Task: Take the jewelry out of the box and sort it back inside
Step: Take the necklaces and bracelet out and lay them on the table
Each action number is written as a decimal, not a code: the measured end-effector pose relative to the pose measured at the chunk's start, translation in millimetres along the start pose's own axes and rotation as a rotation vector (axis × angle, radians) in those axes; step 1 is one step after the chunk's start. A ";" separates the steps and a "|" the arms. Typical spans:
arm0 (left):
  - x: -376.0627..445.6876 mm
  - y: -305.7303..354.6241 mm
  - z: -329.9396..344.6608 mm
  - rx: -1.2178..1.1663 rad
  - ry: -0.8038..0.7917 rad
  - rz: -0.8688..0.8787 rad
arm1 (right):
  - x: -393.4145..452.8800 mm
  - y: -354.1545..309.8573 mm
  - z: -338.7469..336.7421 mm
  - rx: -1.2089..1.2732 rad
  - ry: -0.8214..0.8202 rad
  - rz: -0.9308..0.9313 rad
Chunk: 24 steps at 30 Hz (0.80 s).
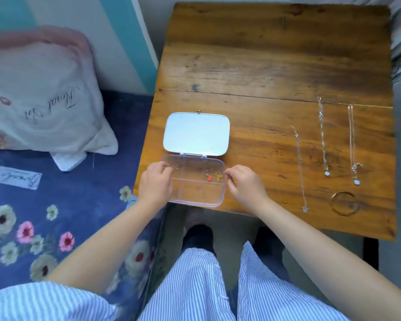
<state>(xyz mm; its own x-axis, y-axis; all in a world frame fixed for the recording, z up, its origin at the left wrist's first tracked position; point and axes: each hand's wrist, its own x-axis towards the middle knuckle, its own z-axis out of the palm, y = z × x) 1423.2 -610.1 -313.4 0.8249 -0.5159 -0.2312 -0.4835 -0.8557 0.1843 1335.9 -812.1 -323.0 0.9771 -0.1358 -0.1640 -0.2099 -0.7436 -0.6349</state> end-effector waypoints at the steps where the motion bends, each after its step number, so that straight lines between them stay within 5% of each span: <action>1: 0.7 -16.8 2.0 0.001 -0.008 -0.071 | 4.7 -10.8 11.1 -0.021 -0.034 0.029; 6: 11.6 -57.9 8.5 -0.150 -0.276 -0.134 | 34.1 -45.8 46.7 -0.269 -0.331 0.214; 13: 34.9 -44.1 8.3 0.021 -0.297 0.036 | 66.3 -50.9 50.3 -0.345 -0.523 0.370; 24: 66.5 -21.6 26.0 0.539 -0.514 0.246 | 78.3 -58.4 54.8 -0.340 -0.405 0.519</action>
<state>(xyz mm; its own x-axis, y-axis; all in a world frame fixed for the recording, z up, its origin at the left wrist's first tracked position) 1480.9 -627.0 -357.6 0.4998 -0.5344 -0.6816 -0.8189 -0.5479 -0.1709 1422.7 -743.4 -340.1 0.6518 -0.3218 -0.6867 -0.5542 -0.8203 -0.1416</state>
